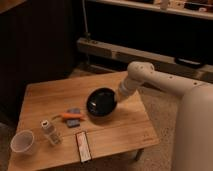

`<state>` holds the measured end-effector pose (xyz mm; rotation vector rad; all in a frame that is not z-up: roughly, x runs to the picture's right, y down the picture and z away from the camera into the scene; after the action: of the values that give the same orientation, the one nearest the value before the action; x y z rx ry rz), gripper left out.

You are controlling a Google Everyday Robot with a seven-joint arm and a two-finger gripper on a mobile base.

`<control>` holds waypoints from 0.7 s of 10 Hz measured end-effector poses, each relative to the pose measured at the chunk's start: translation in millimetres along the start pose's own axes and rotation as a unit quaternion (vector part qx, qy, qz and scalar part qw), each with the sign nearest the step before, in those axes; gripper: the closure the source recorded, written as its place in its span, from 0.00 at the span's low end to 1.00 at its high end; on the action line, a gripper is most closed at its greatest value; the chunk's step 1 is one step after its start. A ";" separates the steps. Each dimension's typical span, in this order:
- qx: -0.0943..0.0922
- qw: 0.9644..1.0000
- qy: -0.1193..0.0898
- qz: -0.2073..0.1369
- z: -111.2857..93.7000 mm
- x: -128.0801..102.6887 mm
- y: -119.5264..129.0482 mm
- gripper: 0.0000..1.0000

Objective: Drag the ceramic bowl in a circle

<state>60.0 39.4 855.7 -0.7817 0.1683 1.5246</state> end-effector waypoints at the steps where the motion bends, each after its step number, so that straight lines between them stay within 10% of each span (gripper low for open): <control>1: 0.003 1.000 0.000 -0.009 2.9 -8.4 6.7 1.00; 7: 0.038 0.999 0.033 -0.017 38.6 1.9 -17.7 1.00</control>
<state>62.5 64.7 889.8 -0.7712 0.2593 1.4523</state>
